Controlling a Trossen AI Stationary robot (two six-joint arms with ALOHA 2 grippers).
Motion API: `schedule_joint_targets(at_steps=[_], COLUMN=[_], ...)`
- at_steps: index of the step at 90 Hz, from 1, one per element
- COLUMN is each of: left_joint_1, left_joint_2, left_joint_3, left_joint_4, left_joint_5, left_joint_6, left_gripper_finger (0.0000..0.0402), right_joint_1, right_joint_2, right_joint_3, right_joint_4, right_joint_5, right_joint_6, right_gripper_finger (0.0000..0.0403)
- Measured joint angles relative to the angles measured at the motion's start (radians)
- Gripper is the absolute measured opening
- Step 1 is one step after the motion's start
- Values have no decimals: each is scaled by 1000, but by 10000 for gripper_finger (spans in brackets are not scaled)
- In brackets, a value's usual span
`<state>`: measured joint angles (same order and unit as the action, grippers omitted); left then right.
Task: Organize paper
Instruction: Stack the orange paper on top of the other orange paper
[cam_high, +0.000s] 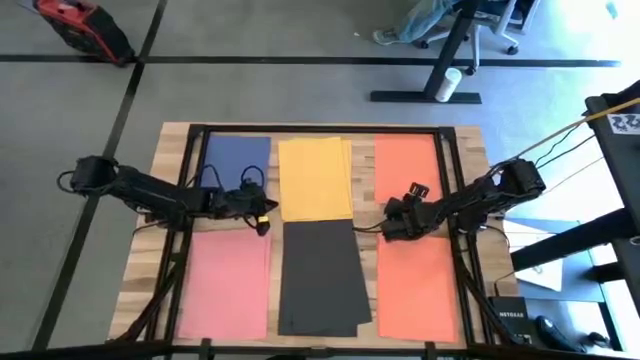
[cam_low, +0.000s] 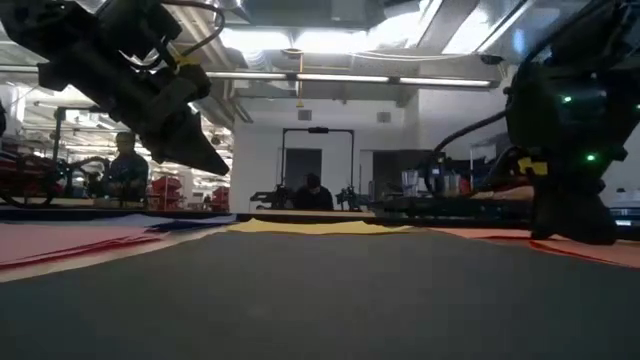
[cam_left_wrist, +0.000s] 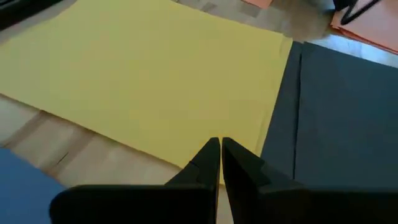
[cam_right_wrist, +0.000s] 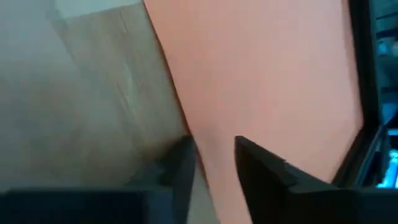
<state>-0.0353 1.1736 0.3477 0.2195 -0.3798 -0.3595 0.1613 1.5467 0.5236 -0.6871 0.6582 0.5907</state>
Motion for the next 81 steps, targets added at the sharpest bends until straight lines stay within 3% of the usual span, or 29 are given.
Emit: schedule_joint_targets(at_steps=[11,36,46,58,81], left_joint_1=[0,0,7,11,11], left_joint_2=[0,0,0,0,0], left_joint_3=[0,0,0,0,0], left_joint_4=[0,0,0,0,-2], left_joint_5=[0,0,0,-1,0], left_joint_6=[0,9,9,3,-1], left_gripper_finger=[1,1,1,1,1], right_joint_1=[-25,-2,9,5,-42], right_joint_2=[1,-14,-34,-32,-33], right_joint_3=[-1,66,134,174,174], right_joint_4=[27,-4,18,29,46], right_joint_5=[-26,-117,-74,-28,-53], right_joint_6=[-62,-41,9,-1,-31], right_gripper_finger=[9,2,3,32,131])
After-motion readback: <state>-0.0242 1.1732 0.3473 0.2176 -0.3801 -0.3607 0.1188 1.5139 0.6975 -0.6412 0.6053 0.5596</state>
